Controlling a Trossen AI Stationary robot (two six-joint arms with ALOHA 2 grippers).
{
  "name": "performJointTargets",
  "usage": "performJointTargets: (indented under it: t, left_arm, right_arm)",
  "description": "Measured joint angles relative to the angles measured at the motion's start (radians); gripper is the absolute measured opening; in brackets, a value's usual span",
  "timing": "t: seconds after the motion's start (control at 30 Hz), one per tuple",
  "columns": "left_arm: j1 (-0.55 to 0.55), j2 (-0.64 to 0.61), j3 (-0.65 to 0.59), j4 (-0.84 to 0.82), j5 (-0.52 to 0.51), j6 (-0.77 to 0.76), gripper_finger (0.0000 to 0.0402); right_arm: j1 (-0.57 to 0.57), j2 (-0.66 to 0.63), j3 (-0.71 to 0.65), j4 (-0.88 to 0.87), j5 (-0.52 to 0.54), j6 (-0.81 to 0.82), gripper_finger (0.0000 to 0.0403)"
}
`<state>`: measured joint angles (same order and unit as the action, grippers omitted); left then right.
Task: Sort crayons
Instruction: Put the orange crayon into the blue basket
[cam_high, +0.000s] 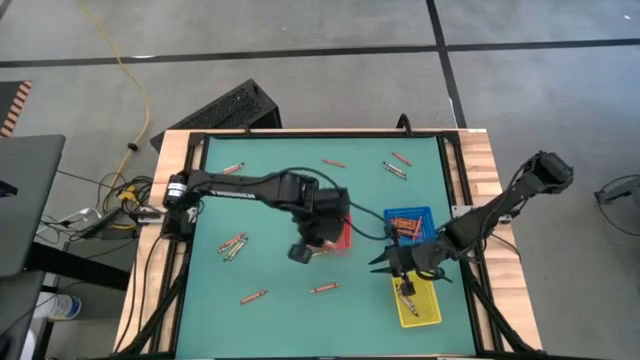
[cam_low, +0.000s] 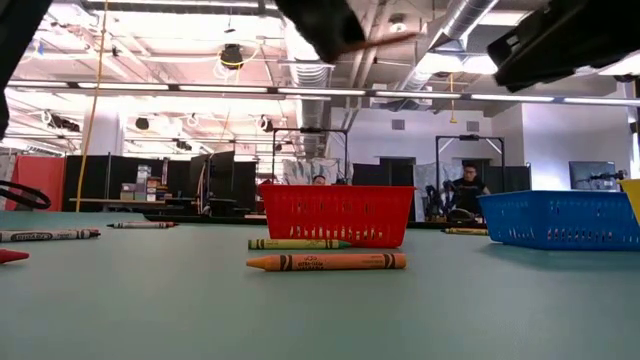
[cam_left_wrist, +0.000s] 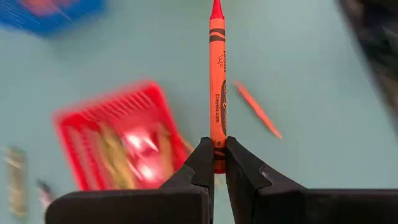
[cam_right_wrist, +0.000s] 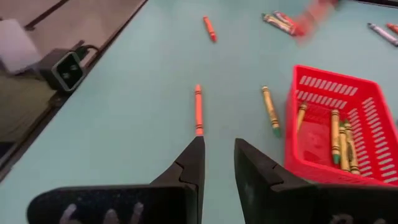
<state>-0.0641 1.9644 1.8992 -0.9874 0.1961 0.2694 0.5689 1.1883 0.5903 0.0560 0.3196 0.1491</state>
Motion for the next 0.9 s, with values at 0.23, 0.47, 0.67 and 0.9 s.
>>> performJointTargets:
  t: [0.23, 0.47, 0.67, 0.9]
  left_arm:
    - [-0.001, -0.005, -0.248, 0.649, -0.334, -0.080, 0.0009]
    - [0.019, 0.106, -0.305, 0.950, -0.366, -0.117, 0.0009]
    - [0.031, 0.235, -0.231, 1.093, -0.307, -0.116, 0.0009]
    - [0.055, 0.367, -0.058, 1.061, -0.204, -0.108, 0.0009]
  right_arm:
    - [0.062, -0.073, 0.000, -0.002, 0.029, 0.033, 0.0082]
    - [0.142, -0.185, 0.000, 0.003, 0.103, 0.025, 0.0082]
    - [0.158, -0.258, 0.000, 0.084, 0.184, -0.052, 0.0082]
    - [0.157, -0.274, 0.000, 0.163, 0.206, -0.129, 0.0082]
